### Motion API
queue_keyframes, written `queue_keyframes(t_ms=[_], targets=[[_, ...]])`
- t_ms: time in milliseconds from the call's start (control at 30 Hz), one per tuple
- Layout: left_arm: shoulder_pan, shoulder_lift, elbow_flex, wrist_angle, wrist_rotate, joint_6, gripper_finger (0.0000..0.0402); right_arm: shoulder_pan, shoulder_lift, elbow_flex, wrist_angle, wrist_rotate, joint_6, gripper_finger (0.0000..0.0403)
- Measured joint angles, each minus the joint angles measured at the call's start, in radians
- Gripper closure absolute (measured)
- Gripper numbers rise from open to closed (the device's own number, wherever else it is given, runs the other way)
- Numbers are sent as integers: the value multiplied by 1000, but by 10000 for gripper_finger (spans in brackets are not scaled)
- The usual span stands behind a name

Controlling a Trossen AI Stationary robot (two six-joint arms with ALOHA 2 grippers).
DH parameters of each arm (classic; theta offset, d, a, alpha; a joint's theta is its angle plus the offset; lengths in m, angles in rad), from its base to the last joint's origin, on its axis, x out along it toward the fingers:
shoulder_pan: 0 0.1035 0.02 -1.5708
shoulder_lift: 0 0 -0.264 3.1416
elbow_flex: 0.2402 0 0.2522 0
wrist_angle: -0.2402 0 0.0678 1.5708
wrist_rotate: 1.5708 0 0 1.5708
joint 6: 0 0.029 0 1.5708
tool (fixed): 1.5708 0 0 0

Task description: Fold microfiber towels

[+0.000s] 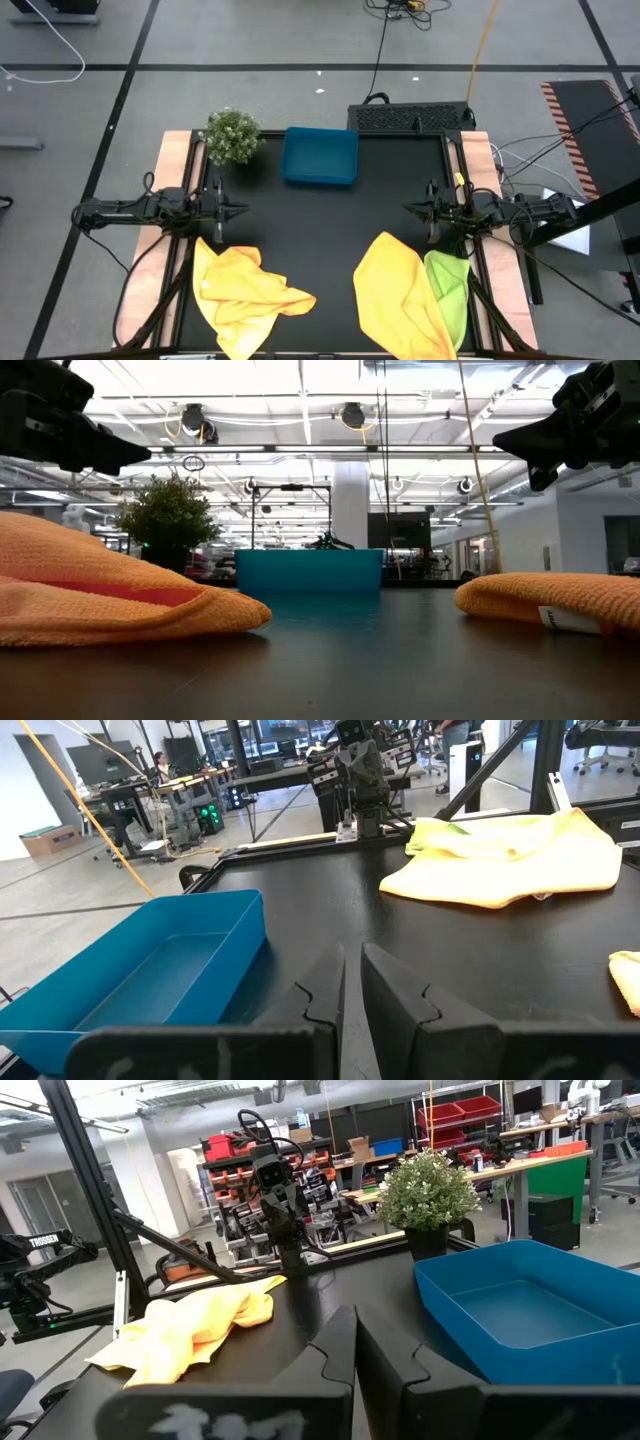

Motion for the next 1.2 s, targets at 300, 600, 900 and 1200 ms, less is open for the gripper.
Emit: queue_keyframes(t_ms=[300, 600, 900, 1200], targets=[[0, 0, 0, 0, 0, 0, 362, 0, 0, 0, 0, 0, 0, 403], [0, 0, 0, 0, 0, 0, 362, 0, 0, 0, 33, 2, 3, 403], [0, 0, 0, 0, 0, 0, 362, -3, 4, 0, 160, -1, -40, 403], [0, 0, 0, 2, -3, 0, 362, -4, 76, 45, 163, -90, -51, 403]])
